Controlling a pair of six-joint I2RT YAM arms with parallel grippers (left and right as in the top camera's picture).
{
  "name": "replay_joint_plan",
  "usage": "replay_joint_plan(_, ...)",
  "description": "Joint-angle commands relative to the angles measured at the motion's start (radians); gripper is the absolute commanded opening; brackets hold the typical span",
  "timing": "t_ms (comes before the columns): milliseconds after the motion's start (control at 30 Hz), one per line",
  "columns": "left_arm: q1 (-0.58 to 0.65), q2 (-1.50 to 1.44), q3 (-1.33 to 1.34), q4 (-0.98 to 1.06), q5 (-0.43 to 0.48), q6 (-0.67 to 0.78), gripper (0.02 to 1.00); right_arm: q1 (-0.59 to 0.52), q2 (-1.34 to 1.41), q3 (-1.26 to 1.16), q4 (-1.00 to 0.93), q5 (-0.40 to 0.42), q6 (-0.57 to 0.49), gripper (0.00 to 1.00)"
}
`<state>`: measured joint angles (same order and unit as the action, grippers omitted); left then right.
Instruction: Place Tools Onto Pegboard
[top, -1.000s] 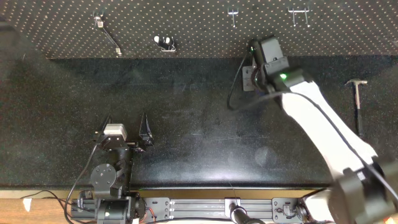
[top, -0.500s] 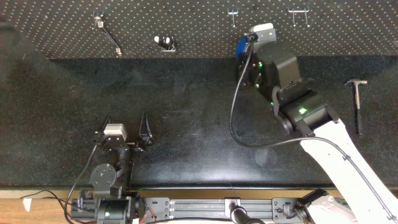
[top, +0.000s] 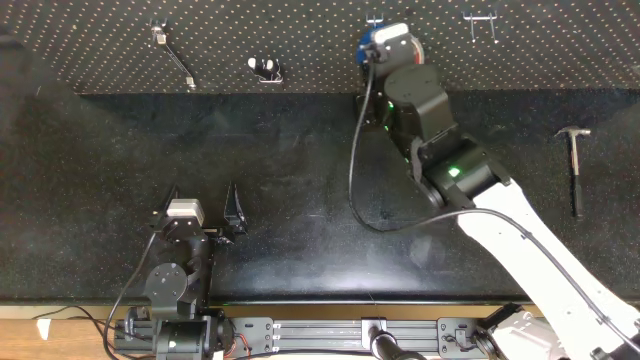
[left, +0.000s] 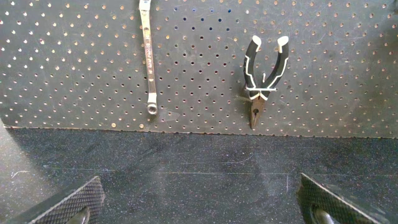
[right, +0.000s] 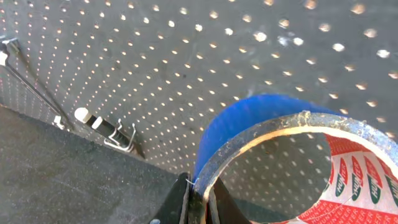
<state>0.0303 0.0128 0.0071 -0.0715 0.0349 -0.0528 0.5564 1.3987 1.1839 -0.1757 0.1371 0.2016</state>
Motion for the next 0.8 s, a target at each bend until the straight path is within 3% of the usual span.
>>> replay_joint_plan(33,0.002,-0.010,-0.002,-0.007,0.023,0.009,0.996,0.022,0.059,0.001,0.090,0.061,-0.067,0.075)
replay_joint_plan(233,0.002,-0.010,-0.002,-0.007,0.022,0.009,0.996,0.023,0.132,0.001,0.211,0.076,-0.159,0.075)
replay_joint_plan(433,0.002,-0.010,-0.002,-0.007,0.023,0.009,0.996,0.022,0.204,0.001,0.287,0.187,-0.159,0.075)
replay_joint_plan(600,0.002,-0.010,-0.002,-0.007,0.022,0.009,0.996,0.022,0.254,0.001,0.337,0.195,-0.163,0.075)
replay_joint_plan(800,0.002,-0.010,-0.002,-0.007,0.022,0.009,0.996,0.022,0.325,0.001,0.449,0.221,-0.241,0.075)
